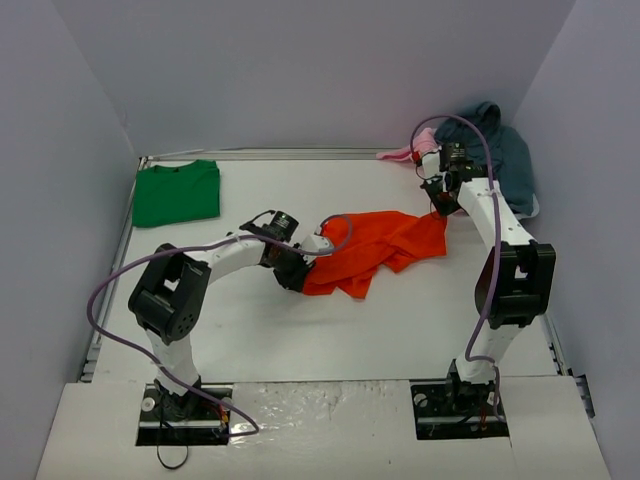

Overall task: Fold and stack the t-shirts
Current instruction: Flatten out the tshirt

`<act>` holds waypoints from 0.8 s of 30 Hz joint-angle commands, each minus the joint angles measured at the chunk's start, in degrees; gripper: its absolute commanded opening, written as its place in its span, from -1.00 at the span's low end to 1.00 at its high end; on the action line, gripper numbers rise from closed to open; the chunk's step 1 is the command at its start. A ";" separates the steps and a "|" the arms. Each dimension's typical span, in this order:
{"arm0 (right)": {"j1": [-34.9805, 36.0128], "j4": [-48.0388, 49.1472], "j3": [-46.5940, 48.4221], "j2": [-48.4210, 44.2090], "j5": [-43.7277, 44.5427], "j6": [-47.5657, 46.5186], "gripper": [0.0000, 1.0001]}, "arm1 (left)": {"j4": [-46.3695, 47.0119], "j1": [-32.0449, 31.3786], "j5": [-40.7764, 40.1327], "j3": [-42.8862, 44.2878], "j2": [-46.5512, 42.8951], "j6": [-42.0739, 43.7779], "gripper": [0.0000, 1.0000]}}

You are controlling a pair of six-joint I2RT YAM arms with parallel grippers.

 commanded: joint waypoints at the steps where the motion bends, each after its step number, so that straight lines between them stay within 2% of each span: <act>1: -0.46 -0.61 -0.64 -1.54 0.65 0.57 -1.00 | 0.77 0.08 -3.16 1.60 -3.38 0.39 -0.95; 15: -0.28 -2.28 2.78 -14.98 -5.32 0.57 -1.00 | -3.71 9.31 -28.46 6.08 -24.29 1.53 -0.95; 18: -0.37 -2.37 5.06 -18.67 -7.08 0.83 -1.00 | -3.97 9.84 -31.90 6.96 -28.07 0.83 -0.95; 24: 0.16 -2.81 11.21 -24.39 -11.91 2.15 -1.00 | -8.27 9.92 -31.74 12.05 -32.39 -1.46 -0.95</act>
